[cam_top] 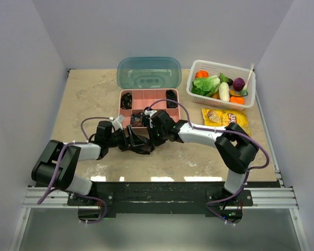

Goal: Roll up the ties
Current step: Roll the tie at the center of the board.

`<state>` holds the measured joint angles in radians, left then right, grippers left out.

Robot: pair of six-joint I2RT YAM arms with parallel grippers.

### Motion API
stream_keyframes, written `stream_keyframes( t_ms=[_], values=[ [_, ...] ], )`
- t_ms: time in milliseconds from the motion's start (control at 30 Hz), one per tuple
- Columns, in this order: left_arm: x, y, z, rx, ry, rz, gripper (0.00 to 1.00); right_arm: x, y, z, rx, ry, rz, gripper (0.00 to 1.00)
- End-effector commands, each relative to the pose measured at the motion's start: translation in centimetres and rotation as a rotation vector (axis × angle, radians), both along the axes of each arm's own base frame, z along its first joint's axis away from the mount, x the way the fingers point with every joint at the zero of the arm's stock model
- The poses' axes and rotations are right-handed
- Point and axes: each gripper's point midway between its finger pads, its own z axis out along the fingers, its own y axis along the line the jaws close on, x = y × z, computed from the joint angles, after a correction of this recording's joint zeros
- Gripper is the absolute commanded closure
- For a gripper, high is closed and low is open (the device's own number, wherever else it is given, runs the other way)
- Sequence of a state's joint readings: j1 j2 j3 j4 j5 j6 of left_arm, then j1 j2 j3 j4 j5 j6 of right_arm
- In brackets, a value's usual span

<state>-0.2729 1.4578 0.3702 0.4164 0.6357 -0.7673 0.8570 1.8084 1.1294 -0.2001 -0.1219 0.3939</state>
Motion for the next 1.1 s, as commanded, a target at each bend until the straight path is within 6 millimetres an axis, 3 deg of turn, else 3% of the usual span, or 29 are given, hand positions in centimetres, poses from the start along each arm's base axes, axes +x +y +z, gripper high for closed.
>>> stream_keyframes(
  t_ms=[0, 467, 567, 700, 967, 1067],
  values=[
    [-0.9, -0.7, -1.6, 0.012, 0.058, -0.007, 0.26, 0.1, 0.0, -0.4, 0.002, -0.01, -0.014, 0.94],
    [-1.3, -2.6, -1.3, 0.031, 0.041, -0.041, 0.47, -0.3, 0.1, -0.9, 0.02, 0.004, -0.028, 0.95],
    [-1.4, -2.5, -1.0, 0.039, 0.029, -0.04, 0.48, -0.4, -0.2, 0.3, 0.034, -0.012, -0.035, 0.94],
    [-1.8, -2.3, -0.8, 0.036, 0.022, -0.042, 0.48, 0.0, -0.5, 3.4, 0.069, -0.068, -0.054, 0.9],
    [-2.4, -2.5, 0.6, -0.014, 0.004, -0.049, 0.47, -0.1, -1.6, 6.8, 0.174, -0.073, -0.056, 0.63],
    [-2.2, -2.8, 1.9, -0.038, -0.03, -0.054, 0.47, -0.2, -2.3, 7.2, 0.233, -0.046, -0.042, 0.46]
  ],
)
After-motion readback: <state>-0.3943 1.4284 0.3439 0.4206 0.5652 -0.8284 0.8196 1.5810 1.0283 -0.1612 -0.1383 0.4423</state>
